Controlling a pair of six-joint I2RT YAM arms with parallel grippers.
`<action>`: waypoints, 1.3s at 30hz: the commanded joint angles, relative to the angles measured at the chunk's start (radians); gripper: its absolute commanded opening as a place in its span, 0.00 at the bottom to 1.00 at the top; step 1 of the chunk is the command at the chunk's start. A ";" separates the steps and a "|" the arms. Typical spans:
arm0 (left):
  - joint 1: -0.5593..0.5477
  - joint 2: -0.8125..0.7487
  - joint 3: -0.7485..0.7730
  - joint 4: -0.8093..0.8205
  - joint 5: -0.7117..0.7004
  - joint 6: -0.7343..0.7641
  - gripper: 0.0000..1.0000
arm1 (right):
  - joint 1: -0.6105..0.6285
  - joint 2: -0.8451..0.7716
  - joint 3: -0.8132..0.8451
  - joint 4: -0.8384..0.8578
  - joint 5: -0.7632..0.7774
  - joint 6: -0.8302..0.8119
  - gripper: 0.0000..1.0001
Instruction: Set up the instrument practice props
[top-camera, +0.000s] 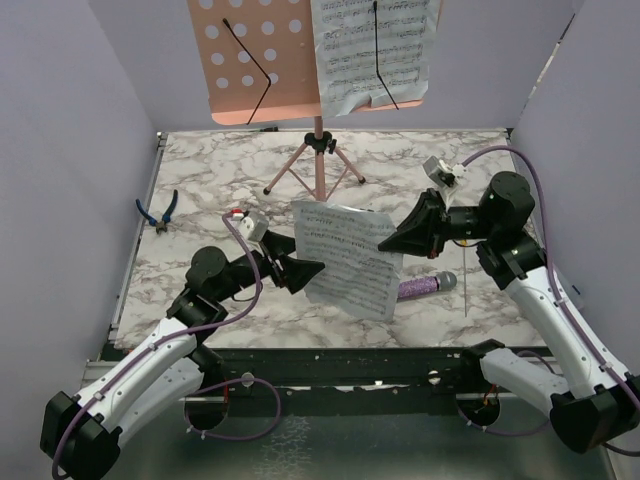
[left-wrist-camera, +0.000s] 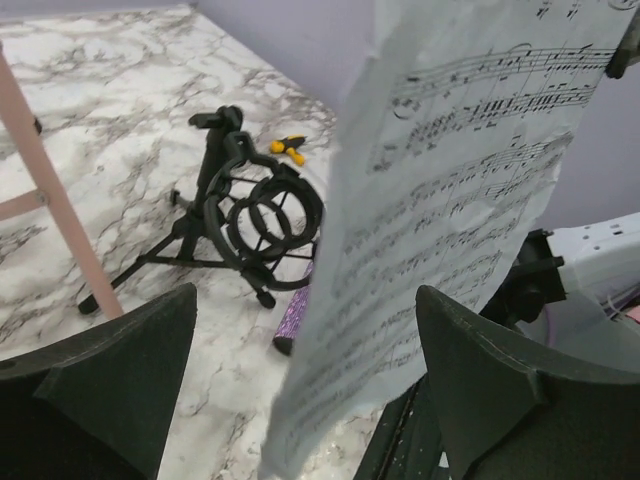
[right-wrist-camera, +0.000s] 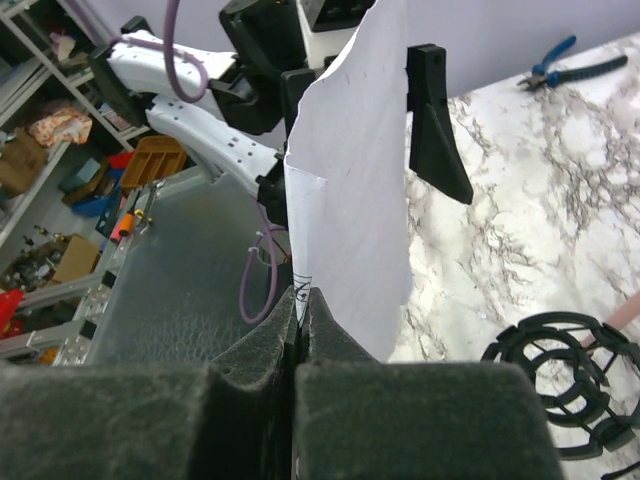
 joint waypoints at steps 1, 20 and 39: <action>0.005 -0.012 -0.015 0.166 0.124 -0.050 0.88 | -0.003 -0.024 0.023 0.093 -0.080 0.061 0.01; 0.003 0.018 -0.026 0.290 0.294 -0.120 0.10 | -0.003 0.053 -0.007 0.239 0.004 0.185 0.00; 0.003 -0.067 -0.089 0.369 0.145 -0.154 0.00 | -0.003 0.111 -0.176 0.338 0.112 0.246 0.84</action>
